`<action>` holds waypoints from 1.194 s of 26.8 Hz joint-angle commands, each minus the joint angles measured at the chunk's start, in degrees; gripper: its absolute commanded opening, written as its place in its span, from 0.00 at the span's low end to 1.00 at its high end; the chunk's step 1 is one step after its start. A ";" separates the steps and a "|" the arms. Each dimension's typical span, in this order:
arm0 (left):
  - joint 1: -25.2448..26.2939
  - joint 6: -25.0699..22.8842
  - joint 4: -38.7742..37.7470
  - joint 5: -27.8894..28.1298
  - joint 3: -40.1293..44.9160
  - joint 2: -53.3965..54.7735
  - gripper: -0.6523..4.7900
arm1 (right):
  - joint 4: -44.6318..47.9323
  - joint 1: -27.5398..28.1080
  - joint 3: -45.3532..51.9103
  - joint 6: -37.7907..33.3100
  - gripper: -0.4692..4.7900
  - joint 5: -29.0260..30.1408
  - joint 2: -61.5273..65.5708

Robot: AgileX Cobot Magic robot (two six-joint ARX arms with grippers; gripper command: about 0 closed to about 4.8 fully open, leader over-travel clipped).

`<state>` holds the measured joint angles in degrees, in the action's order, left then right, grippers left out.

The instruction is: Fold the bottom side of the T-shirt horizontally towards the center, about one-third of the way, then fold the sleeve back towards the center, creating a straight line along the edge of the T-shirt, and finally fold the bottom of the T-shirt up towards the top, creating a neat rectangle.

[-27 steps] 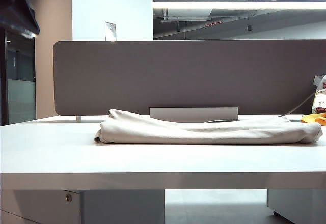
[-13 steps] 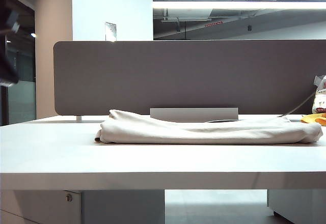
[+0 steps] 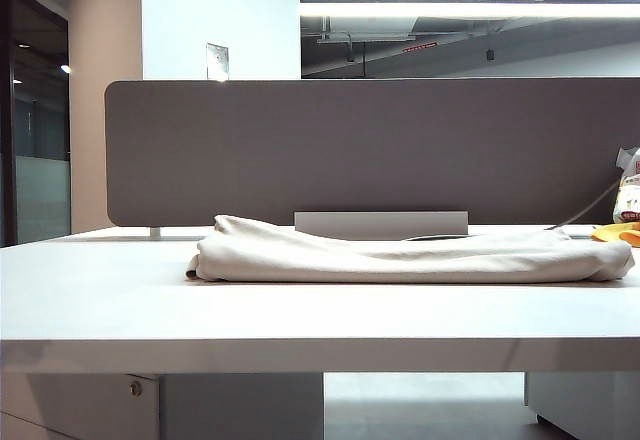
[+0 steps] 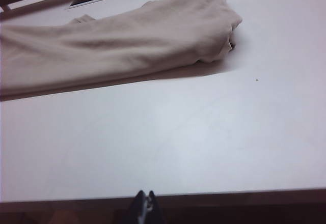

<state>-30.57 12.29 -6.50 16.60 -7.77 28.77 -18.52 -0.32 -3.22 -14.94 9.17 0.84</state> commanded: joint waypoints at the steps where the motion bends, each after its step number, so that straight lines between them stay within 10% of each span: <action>1: -0.04 0.15 2.49 0.20 -0.20 -0.07 0.21 | 0.35 -0.42 0.04 1.75 0.08 -0.07 -0.04; 24: -0.04 -0.07 2.43 -6.29 -0.22 -0.09 0.21 | 10.58 -0.24 0.83 7.80 0.09 -12.22 -0.68; 29: 0.57 -2.67 2.95 9.11 -0.22 -0.57 0.21 | 14.27 -0.24 2.91 6.40 0.09 -14.23 -0.68; 32: 5.95 -2.54 2.91 7.26 -0.22 -3.28 0.21 | 15.34 -0.39 2.93 6.38 0.09 -14.23 -0.68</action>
<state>-26.96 9.89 -4.47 25.28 -7.79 26.41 -5.02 -0.58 -0.54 -8.38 -4.84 0.16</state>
